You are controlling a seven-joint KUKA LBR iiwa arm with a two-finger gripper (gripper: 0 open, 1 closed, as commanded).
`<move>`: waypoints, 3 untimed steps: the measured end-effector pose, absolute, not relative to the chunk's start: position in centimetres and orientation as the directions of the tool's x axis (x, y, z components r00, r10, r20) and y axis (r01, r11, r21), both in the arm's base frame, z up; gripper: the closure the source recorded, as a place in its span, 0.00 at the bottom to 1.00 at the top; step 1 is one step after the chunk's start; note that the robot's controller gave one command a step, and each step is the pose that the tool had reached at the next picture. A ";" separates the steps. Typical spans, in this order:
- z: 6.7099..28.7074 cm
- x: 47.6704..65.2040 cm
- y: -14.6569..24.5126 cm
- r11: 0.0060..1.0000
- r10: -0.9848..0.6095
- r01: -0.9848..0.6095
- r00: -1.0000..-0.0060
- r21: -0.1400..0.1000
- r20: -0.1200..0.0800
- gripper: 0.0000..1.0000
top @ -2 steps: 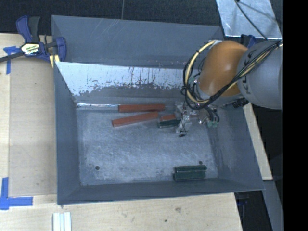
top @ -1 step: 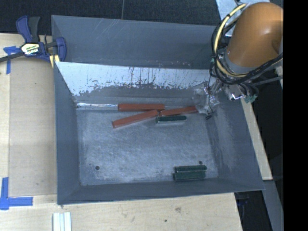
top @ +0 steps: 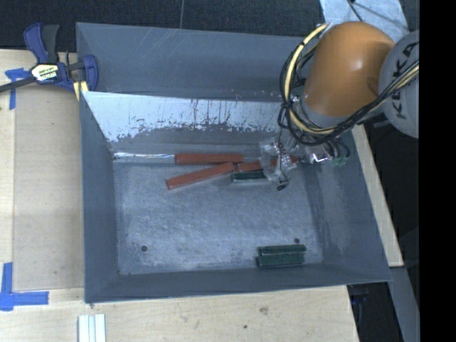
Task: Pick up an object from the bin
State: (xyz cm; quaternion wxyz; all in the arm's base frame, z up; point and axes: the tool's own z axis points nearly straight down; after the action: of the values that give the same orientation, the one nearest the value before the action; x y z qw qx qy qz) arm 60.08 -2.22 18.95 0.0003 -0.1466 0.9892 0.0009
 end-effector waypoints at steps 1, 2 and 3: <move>19.1 60.2 -2.5 0.958 -0.286 -0.286 -0.958 0.000 -0.004 0.00; 6.8 62.7 -2.7 0.995 -0.099 -0.099 -0.995 0.002 0.000 0.00; 7.4 62.9 -2.7 0.995 -0.100 -0.100 -0.995 0.000 -0.008 1.00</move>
Offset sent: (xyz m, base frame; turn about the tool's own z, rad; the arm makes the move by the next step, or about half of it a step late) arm 0.0000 0.0000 0.0000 0.0000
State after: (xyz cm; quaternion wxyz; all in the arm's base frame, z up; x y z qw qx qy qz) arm 62.94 -2.70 7.39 0.0041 -0.0501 0.9987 0.0000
